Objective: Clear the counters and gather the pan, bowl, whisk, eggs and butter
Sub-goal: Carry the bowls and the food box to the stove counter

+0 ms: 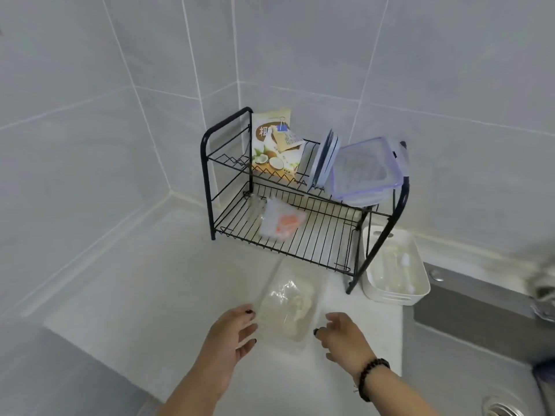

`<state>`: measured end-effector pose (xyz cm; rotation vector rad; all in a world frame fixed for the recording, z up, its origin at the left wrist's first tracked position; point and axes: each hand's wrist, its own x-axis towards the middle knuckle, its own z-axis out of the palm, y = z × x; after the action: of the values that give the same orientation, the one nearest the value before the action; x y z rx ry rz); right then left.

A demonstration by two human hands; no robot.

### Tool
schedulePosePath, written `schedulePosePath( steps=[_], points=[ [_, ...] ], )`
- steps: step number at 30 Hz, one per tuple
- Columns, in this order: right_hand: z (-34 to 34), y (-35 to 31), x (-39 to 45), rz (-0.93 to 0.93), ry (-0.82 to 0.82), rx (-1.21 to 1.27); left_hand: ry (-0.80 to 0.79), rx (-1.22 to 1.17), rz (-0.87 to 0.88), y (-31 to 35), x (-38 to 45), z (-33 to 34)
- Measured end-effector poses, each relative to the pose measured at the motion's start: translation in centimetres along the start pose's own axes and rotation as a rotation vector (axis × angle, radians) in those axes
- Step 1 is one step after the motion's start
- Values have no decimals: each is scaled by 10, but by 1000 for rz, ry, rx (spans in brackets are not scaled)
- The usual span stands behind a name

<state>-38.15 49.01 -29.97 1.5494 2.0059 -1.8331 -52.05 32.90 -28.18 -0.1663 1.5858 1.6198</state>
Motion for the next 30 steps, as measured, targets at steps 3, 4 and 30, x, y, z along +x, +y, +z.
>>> schedulePosePath(
  steps=[3,4,30],
  points=[
    [18,-13,16,87,80,72,-32,187,28,10,30,-2],
    [24,-16,21,106,104,86,-64,228,20,14,39,-1],
    [46,18,-23,126,328,337,-484,589,-232,19,69,22]
  ],
)
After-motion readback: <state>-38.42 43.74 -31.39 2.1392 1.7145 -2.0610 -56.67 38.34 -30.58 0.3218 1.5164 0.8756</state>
